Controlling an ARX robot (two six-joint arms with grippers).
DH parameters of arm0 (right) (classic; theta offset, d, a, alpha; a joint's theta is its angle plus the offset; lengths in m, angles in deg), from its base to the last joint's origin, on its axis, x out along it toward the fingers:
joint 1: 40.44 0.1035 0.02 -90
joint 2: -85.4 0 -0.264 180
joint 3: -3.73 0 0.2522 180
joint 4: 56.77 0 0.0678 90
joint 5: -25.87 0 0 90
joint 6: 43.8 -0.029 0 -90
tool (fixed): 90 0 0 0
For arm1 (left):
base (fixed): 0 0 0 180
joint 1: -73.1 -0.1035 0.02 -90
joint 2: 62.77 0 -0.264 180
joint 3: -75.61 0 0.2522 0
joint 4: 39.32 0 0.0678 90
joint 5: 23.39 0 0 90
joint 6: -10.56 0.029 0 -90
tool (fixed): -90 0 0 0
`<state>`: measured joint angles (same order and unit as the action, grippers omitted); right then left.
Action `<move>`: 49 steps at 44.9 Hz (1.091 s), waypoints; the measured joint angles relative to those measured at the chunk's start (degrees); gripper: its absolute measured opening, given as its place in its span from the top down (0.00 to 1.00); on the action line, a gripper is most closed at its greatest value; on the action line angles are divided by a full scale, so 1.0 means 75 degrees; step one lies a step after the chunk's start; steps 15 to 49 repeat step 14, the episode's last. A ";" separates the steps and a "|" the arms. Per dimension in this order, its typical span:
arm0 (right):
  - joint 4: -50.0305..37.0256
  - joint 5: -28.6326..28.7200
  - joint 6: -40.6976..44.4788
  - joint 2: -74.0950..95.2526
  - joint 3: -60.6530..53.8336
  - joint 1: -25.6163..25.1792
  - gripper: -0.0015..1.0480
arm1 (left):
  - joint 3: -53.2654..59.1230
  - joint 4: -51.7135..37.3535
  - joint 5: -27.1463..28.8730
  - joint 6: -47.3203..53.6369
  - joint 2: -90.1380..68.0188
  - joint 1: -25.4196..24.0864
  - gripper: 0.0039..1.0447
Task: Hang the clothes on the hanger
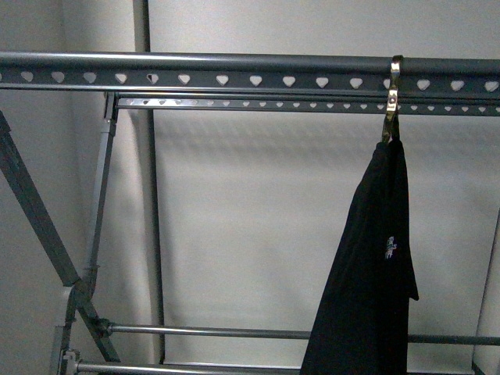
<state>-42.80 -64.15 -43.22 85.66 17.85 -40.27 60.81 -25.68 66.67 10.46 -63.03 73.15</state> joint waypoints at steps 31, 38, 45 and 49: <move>0.0000 0.0000 0.0000 0.0000 0.0000 0.0000 0.54 | 0.0000 0.0000 0.0000 -0.0003 0.0000 0.0000 0.48; 0.0000 0.0000 0.0000 0.0000 0.0000 0.0000 0.54 | 0.0000 0.0000 0.0000 -0.0003 0.0000 0.0000 0.48; 0.0000 0.0000 0.0000 0.0000 0.0000 0.0000 0.54 | 0.0000 0.0000 0.0000 -0.0003 0.0000 0.0000 0.48; 0.0000 0.0000 0.0000 0.0000 0.0000 0.0000 0.54 | 0.0000 0.0000 0.0000 -0.0003 0.0000 0.0000 0.48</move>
